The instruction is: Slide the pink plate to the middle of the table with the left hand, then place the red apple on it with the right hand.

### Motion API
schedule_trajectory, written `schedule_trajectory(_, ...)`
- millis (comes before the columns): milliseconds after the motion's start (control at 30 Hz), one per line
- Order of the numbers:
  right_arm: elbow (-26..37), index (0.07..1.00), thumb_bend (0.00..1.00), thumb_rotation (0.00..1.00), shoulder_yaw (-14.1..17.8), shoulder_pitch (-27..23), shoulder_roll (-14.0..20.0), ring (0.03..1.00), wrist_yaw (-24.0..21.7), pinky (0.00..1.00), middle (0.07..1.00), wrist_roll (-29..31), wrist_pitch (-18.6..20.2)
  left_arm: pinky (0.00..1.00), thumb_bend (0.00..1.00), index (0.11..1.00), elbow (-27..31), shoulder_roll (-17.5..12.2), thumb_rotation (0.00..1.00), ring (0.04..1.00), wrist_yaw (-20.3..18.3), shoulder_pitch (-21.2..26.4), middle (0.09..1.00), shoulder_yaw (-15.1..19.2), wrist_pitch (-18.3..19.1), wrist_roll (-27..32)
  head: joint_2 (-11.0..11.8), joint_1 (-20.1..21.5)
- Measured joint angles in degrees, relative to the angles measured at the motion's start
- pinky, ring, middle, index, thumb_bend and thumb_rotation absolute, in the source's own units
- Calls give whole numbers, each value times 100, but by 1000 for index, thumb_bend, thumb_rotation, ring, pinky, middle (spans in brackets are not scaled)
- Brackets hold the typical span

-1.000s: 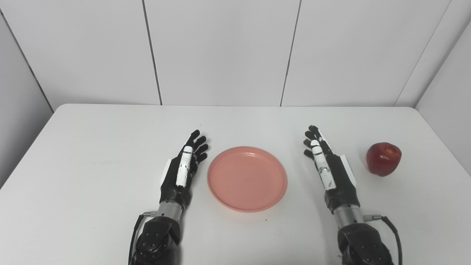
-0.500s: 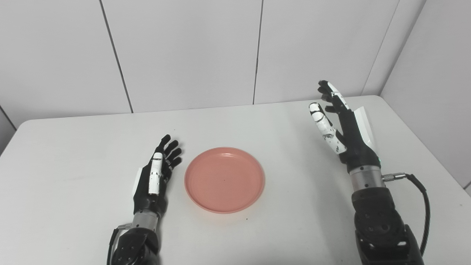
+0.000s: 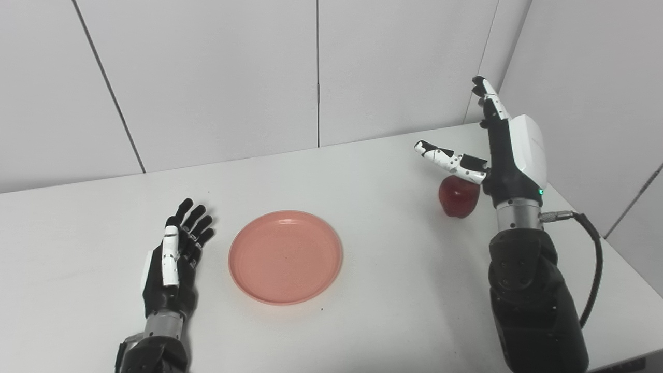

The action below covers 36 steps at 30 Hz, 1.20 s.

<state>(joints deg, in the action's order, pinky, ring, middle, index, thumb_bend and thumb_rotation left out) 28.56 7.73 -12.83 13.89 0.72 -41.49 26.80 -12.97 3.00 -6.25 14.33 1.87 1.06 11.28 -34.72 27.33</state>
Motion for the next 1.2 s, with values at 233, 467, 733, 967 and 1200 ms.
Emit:
schedule_trajectory(233,-166,949,1000,482,252,13,172,881,-21,773,923,-217,1,891,365,890,-69,-32,1000,879,-87,47,894,71,7,98,9,124)
schedule_trajectory(467,-359,992,1000,518,438,130,187,910,-364,782,968,-257,3,885,362,885,-76,-36,1000,869,-109,59,885,148,27,214,-35,211)
schedule_trajectory(733,-975,989,1000,555,443,205,210,889,-410,744,950,-183,7,883,363,884,-69,-42,1000,869,-122,58,885,153,33,220,-79,255)
schedule_trajectory(967,-1305,960,1000,519,387,198,304,845,-419,679,917,-163,7,885,372,880,-64,-49,1000,866,-140,58,882,174,40,220,-132,264)
schedule_trajectory(1200,-1651,969,1000,507,287,165,505,872,-477,710,934,-80,7,880,372,876,1,-52,1000,862,-141,34,879,195,60,218,-176,291)
